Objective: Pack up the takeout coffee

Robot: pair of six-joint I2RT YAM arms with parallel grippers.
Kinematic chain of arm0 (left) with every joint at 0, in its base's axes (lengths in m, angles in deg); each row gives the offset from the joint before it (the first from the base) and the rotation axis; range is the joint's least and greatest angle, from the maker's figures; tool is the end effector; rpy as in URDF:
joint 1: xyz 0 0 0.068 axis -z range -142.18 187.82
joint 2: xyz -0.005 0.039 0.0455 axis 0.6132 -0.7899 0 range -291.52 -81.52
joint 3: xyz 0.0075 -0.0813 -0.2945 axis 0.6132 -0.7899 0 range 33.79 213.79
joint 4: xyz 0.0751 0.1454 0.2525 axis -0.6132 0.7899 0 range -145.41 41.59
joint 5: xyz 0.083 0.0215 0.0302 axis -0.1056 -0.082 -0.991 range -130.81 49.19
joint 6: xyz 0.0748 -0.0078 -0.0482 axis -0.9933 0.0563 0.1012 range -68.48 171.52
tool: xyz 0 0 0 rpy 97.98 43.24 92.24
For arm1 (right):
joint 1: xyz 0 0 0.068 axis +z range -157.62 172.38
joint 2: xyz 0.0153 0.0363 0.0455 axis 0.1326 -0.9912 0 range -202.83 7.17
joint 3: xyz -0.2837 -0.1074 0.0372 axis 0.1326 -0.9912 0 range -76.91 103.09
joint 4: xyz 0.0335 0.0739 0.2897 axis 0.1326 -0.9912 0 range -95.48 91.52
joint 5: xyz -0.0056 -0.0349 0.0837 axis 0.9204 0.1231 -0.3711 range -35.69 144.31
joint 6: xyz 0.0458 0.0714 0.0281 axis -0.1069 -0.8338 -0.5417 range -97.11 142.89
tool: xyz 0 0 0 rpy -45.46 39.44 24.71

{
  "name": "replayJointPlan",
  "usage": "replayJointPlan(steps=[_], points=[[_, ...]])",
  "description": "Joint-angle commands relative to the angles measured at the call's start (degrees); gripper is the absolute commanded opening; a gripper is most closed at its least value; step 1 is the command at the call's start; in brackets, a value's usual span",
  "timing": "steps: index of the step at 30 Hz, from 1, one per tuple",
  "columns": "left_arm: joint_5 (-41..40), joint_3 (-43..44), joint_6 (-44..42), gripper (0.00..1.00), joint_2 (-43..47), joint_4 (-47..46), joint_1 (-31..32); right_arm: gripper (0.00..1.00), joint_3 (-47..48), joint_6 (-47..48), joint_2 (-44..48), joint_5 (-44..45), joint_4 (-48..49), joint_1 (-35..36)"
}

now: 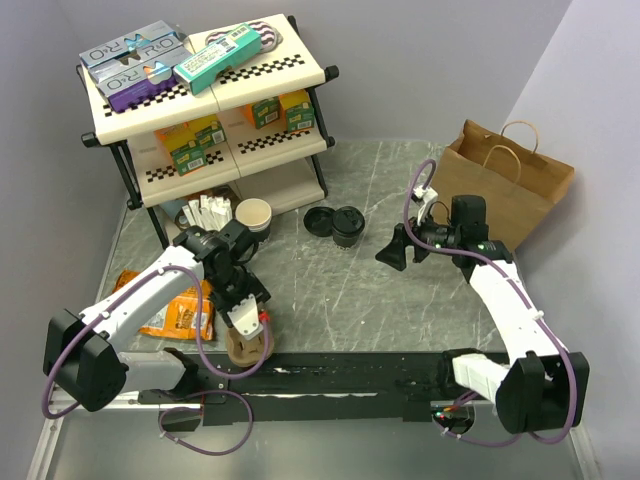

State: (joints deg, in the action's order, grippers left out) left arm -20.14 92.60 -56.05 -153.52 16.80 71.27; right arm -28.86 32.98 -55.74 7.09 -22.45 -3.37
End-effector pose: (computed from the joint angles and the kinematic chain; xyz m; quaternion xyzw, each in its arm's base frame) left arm 0.1786 -0.1517 0.2416 0.9290 0.3212 -0.1193 0.1395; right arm 0.2715 0.0789 0.2828 -0.2747 0.7984 0.3407 0.4136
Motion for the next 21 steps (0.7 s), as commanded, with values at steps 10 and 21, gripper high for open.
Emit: replayJointPlan(steps=[10,21], points=[[-1.2,-3.8,-17.9,0.60,-0.1,4.7,-0.2,1.00,-0.5,-1.6,1.5,-0.3,2.7,0.2],[-0.5,-5.5,-18.1,0.59,-0.9,0.6,0.9,1.00,-0.7,-1.6,1.3,-0.2,2.3,0.3]])
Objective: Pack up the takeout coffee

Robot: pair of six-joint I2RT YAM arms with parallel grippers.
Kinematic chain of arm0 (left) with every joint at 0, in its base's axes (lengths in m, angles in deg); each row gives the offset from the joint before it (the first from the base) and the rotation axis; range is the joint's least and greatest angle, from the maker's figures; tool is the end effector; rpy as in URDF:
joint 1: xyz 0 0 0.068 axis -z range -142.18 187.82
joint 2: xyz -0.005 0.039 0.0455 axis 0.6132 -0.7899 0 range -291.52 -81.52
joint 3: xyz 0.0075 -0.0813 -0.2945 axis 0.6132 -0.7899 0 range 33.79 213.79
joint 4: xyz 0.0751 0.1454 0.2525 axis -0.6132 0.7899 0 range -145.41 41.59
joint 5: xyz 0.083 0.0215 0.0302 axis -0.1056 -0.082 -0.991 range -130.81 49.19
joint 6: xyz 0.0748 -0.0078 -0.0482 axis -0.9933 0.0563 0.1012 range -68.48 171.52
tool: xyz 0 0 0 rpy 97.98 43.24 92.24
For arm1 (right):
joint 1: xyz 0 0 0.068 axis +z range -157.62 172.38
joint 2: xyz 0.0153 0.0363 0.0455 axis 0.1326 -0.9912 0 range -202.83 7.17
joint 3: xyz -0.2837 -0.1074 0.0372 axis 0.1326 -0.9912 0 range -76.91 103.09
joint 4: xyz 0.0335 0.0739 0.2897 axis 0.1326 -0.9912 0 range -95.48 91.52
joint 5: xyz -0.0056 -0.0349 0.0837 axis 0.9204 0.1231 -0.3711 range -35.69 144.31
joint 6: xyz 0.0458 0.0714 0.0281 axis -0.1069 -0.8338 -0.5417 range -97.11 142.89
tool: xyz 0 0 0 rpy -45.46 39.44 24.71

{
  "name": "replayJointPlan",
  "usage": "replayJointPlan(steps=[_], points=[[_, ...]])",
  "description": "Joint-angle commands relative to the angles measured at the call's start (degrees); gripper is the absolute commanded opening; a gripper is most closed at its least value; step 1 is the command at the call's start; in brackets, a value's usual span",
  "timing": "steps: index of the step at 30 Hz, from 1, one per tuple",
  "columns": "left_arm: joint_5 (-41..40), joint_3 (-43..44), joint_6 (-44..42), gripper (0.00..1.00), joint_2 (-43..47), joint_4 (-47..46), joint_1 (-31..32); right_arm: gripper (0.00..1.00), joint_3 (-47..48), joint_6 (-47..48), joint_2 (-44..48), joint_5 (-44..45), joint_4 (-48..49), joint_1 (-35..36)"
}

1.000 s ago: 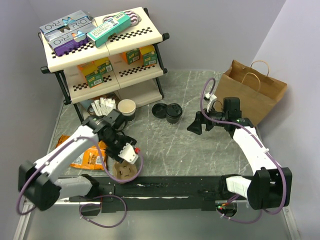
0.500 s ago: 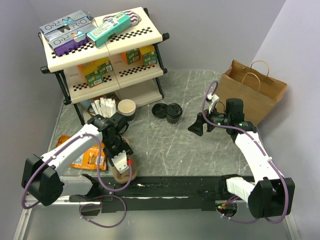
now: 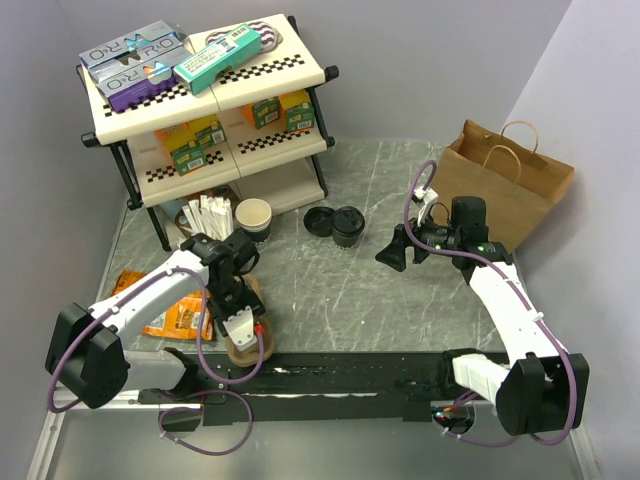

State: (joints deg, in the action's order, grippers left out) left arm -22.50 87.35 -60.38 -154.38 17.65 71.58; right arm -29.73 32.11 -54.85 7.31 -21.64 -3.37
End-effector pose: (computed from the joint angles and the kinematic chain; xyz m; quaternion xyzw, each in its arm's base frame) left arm 0.1660 -0.1411 0.2104 0.9421 0.2945 -0.1364 0.0845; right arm 0.2688 0.0785 0.2821 -0.2702 0.7981 0.3407 0.4171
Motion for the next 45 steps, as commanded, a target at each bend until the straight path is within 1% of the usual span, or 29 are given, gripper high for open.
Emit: replayJointPlan(steps=[1,8,18,26,35,37,40,45], points=[[1.8,-0.3,-14.0,0.59,-0.2,-0.4,0.7,1.00,0.1,-0.6,0.6,-0.4,1.5,0.3],[1.8,1.3,-14.7,0.58,-1.6,0.2,1.0,1.00,-0.2,-0.4,1.1,-0.2,1.1,0.3],[1.4,1.1,-17.6,0.55,-2.8,-1.2,1.3,1.00,-1.5,-0.5,2.3,0.2,1.2,0.1],[1.4,0.4,-19.5,0.55,-2.6,-0.7,1.5,1.00,-1.7,-0.6,2.3,0.1,1.2,-0.1],[2.7,-0.2,-20.6,0.52,-2.1,-1.3,1.8,1.00,-2.2,-0.8,2.3,0.1,1.5,-0.1],[2.7,-0.4,-20.9,0.52,-1.9,-1.2,1.8,1.00,-2.4,-0.9,2.3,0.1,1.6,-0.2],[3.6,-0.8,-21.6,0.55,-1.7,-0.7,1.8,1.00,-2.4,-0.9,2.3,0.0,1.7,-0.2],[3.8,-1.8,-22.9,0.55,-1.2,-1.3,1.8,1.00,-2.5,-1.0,2.1,0.2,1.8,-0.3]])
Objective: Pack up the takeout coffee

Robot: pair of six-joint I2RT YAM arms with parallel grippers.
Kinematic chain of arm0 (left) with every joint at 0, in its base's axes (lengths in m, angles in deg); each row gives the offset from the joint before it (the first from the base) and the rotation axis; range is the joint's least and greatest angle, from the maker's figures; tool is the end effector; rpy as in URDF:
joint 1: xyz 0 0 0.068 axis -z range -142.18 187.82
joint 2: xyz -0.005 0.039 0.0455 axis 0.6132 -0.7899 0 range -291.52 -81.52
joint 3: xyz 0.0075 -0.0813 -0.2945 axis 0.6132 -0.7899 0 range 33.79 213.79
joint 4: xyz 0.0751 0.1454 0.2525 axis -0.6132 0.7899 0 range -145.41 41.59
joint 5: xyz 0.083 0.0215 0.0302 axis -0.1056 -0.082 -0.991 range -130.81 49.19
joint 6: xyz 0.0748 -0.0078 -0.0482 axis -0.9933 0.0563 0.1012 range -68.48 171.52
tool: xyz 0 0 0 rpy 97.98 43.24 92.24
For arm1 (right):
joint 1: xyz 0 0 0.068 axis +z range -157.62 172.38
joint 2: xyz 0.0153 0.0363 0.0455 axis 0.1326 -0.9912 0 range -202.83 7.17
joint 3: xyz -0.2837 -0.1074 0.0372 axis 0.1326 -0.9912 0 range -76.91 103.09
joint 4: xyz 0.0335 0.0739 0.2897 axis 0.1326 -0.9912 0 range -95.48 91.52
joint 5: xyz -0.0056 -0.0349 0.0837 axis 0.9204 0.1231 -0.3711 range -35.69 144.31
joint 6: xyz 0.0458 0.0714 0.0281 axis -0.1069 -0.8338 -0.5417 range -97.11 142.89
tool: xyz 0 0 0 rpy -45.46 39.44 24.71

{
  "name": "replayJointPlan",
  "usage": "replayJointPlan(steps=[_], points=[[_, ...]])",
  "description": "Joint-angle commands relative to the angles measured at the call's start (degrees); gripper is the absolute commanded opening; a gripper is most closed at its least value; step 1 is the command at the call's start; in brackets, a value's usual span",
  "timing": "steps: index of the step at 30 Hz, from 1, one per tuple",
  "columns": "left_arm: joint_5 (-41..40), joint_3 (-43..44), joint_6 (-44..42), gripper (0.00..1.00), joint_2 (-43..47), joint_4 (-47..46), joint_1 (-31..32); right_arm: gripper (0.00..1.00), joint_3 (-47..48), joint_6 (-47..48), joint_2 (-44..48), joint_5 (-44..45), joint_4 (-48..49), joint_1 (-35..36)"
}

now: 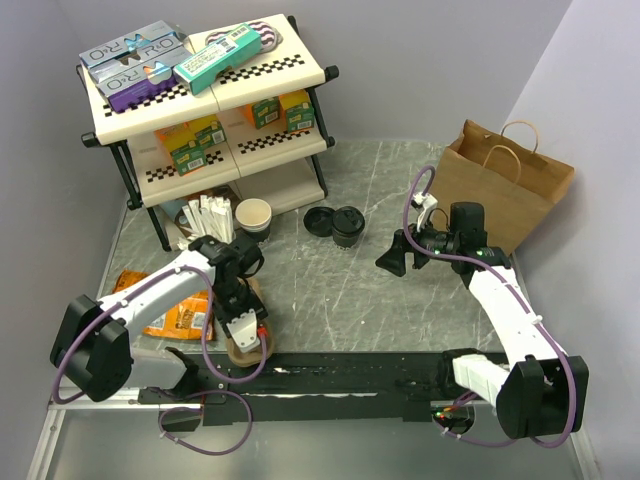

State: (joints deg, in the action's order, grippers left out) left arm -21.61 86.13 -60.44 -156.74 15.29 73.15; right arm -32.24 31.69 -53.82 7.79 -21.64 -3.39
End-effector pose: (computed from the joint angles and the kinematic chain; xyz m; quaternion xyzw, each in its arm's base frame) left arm 0.1661 -0.1499 0.1963 0.9442 0.2825 -0.1499 0.0792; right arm 0.2619 0.0774 0.2691 -0.2617 0.8064 0.3413 0.4059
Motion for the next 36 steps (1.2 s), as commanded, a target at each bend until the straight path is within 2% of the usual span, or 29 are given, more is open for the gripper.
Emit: replayJointPlan(steps=[1,7,15,17,21,22,32,36], points=[[2.9,-0.6,-22.9,0.54,1.0,1.3,0.3,1.00,0.0,-0.5,1.1,-0.3,1.8,-0.3],[2.9,-0.3,-21.9,0.48,1.7,0.5,0.3,1.00,-0.2,-0.5,1.1,-0.1,1.7,-0.3],[2.2,2.9,-17.6,0.34,3.9,2.3,0.2,1.00,0.4,-0.8,0.4,-0.5,2.0,-0.4],[2.5,3.6,-16.4,0.23,4.0,3.5,0.2,1.00,0.5,-1.0,0.2,-0.6,2.4,-0.4],[2.7,4.8,-13.2,0.10,4.6,4.8,0.1,1.00,0.6,-1.2,-0.1,-0.9,2.6,-0.4],[3.0,5.1,-12.8,0.02,4.6,5.1,0.0,1.00,0.6,-1.2,-0.2,-0.9,2.5,-0.5],[7.9,8.0,-9.5,0.01,8.1,7.8,-0.7,1.00,2.1,-1.2,-0.4,-2.6,1.4,-0.4],[10.5,11.0,-3.6,0.01,8.0,7.9,-0.7,1.00,4.1,-0.6,0.1,-5.9,1.2,-0.4]])
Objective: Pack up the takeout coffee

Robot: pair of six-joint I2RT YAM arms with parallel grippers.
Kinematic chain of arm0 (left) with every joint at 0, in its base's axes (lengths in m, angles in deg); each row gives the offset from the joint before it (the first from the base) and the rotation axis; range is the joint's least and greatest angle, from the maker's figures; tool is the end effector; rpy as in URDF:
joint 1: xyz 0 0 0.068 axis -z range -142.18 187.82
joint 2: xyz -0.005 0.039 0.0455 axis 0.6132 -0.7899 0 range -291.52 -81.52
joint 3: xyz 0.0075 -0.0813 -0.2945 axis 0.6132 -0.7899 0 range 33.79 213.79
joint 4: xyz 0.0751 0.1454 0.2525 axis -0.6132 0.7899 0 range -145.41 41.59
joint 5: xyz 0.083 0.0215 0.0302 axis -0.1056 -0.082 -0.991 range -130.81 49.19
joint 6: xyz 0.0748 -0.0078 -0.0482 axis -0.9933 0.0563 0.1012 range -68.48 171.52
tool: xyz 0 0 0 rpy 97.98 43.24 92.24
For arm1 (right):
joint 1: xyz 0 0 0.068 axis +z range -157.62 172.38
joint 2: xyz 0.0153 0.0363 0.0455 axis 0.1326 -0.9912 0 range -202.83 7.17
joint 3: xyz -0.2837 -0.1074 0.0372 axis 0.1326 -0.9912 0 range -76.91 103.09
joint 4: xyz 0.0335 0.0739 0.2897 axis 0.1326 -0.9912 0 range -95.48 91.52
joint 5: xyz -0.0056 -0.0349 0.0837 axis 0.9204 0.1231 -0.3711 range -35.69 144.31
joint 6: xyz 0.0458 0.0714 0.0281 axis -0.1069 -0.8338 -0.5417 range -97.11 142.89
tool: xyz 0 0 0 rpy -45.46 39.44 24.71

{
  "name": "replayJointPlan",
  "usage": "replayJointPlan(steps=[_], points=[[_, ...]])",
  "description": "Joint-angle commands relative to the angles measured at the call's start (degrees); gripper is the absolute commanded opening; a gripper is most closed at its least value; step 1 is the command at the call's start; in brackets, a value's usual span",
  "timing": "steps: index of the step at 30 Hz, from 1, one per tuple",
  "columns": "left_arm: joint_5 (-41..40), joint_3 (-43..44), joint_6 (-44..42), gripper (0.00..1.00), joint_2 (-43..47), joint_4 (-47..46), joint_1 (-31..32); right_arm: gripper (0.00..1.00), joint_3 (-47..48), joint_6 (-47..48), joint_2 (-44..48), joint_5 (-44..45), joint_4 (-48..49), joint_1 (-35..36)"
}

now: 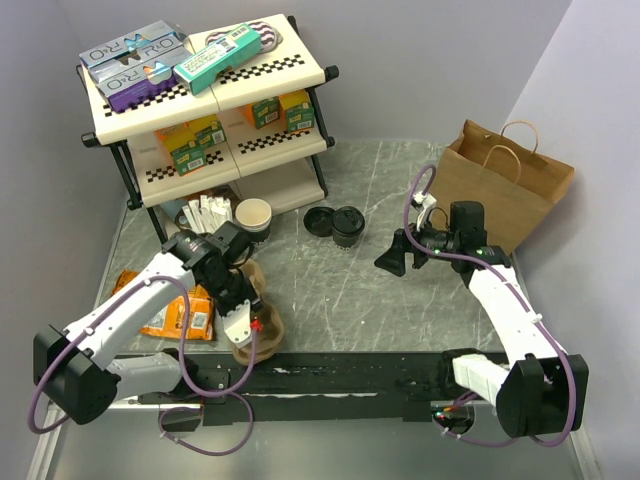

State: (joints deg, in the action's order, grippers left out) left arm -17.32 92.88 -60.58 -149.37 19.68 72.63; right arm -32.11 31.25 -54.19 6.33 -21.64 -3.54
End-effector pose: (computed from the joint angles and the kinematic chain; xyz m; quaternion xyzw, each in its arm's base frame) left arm 0.1591 -0.1494 0.2587 0.9403 0.2680 -0.1260 0.1680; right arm 0.2621 0.0781 0.2693 -0.2613 0.8035 0.3534 0.4016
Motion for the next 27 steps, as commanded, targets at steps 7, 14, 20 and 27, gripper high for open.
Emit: replayJointPlan(steps=[7,14,20,27], points=[[14.9,14.1,11.5,0.01,-5.1,-6.2,-0.2,1.00,18.9,2.0,2.9,-5.5,-5.0,-0.2],[19.1,13.3,36.8,0.01,-7.6,-31.1,1.8,0.99,44.2,1.0,-1.6,3.0,-6.7,-2.6],[17.3,7.5,52.8,0.01,-5.2,-51.7,3.1,0.90,58.8,3.0,-10.3,14.2,-11.6,-12.6],[15.4,5.8,61.0,0.01,-3.7,-59.6,3.3,0.83,70.3,10.1,-20.0,9.0,-21.7,-26.1]])
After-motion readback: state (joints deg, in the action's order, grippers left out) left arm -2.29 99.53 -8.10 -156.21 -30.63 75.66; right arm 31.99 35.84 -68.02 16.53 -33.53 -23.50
